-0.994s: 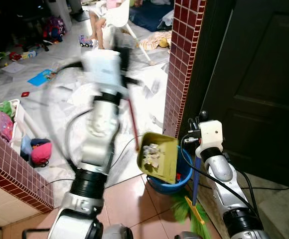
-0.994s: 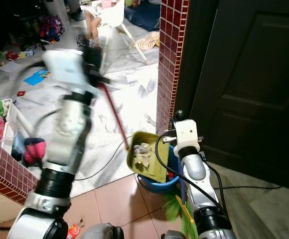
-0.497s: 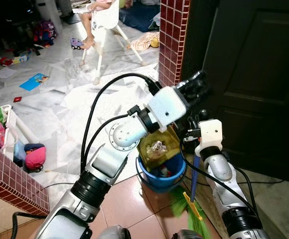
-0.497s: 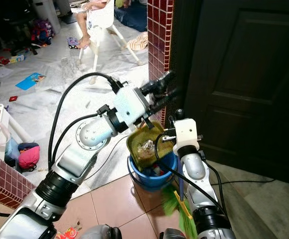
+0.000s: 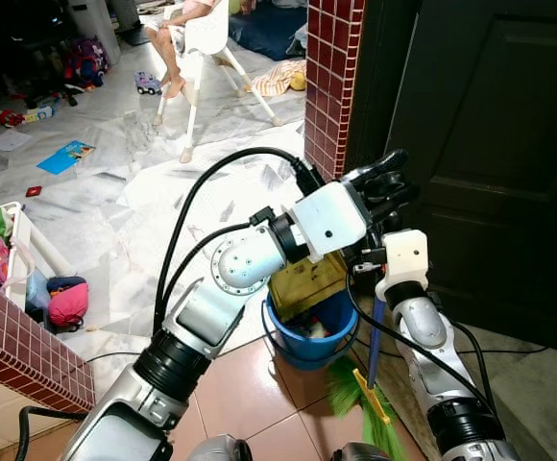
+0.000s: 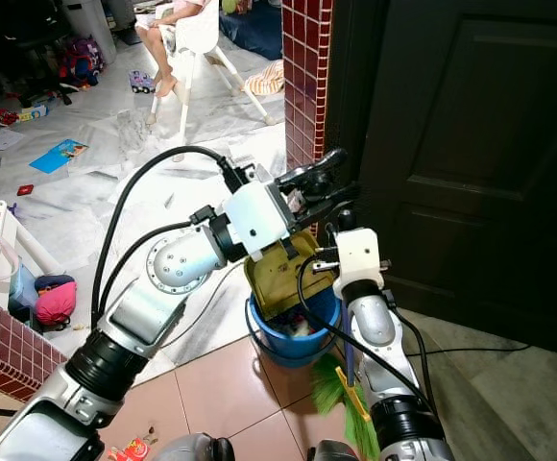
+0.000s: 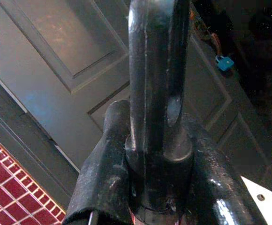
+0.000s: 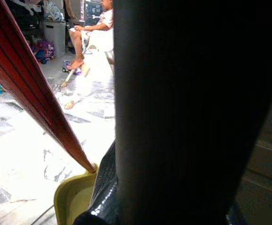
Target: Sweep floor
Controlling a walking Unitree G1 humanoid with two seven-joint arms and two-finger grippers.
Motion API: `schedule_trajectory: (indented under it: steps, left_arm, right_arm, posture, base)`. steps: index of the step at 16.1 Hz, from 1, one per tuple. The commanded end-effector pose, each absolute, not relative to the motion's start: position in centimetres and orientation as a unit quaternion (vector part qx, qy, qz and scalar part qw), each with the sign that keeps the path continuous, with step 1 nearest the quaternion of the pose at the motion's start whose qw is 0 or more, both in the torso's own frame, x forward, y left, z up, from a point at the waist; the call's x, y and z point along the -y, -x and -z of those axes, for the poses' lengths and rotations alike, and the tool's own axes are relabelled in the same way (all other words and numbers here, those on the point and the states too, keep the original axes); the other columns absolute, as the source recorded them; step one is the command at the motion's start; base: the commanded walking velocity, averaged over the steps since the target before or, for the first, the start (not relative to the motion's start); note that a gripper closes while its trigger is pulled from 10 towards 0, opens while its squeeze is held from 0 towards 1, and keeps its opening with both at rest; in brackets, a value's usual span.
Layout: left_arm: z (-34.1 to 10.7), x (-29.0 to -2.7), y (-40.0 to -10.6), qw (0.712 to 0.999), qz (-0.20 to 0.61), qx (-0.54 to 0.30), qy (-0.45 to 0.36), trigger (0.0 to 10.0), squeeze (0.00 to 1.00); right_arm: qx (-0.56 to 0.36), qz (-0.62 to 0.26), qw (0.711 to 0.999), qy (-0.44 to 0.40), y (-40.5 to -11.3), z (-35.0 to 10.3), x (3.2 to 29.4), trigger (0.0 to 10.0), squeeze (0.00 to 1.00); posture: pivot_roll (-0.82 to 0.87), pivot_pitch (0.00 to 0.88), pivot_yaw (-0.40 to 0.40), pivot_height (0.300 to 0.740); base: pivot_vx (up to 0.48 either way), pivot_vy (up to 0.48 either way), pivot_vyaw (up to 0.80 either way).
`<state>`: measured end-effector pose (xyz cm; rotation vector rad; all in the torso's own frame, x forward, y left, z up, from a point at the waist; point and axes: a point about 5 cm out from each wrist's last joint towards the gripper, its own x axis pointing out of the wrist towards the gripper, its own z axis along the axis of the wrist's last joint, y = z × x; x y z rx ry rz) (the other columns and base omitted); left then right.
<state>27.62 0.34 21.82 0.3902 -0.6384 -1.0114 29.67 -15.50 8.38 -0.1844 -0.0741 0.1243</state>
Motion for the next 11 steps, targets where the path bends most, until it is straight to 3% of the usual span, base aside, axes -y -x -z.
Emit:
schedule_trajectory:
  steps: [1, 4, 6, 7, 8, 11]
  left_arm:
    - [-23.5, -0.7, -27.9, 0.797, 0.459, 0.326, -0.218, 10.0, 0.00]
    - [-25.6, -1.8, -28.6, 0.820, 0.419, 0.342, -0.185, 10.0, 0.00]
    - [-27.4, -4.1, -30.1, 0.875, 0.364, 0.312, -0.070, 10.0, 0.00]
    - [-27.9, -5.8, -30.9, 0.889, 0.329, 0.313, -0.063, 10.0, 0.00]
    - [-27.9, -5.8, -30.9, 0.889, 0.329, 0.313, -0.063, 10.0, 0.00]
    - [-30.0, -10.4, -32.2, 0.909, 0.214, 0.350, -0.072, 10.0, 0.00]
  right_arm:
    - [0.064, -0.073, 0.989, 0.114, -30.2, -9.4, 15.2, 10.0, 0.00]
    - [0.064, -0.074, 0.988, 0.115, -30.3, -9.4, 15.2, 10.0, 0.00]
    - [0.063, -0.075, 0.989, 0.115, -30.3, -9.3, 15.1, 10.0, 0.00]
    - [0.062, -0.076, 0.989, 0.115, -30.2, -9.2, 15.1, 10.0, 0.00]
    - [0.062, -0.076, 0.989, 0.115, -30.2, -9.2, 15.1, 10.0, 0.00]
    - [0.059, -0.079, 0.988, 0.116, -30.2, -9.1, 15.2, 10.0, 0.00]
  posture:
    - [-0.08, 0.000, 0.077, 0.740]
    - [-0.08, 0.000, 0.076, 0.740]
    - [-0.08, 0.000, 0.076, 0.740]
    - [-0.08, 0.000, 0.070, 0.740]
    - [-0.08, 0.000, 0.070, 0.740]
    - [-0.07, 0.000, 0.063, 0.740]
  base:
    - [0.000, 0.000, 0.00]
    - [0.000, 0.000, 0.00]
    - [0.000, 0.000, 0.00]
    - [0.000, 0.000, 0.00]
    - [0.000, 0.000, 0.00]
    - [0.000, 0.000, 0.00]
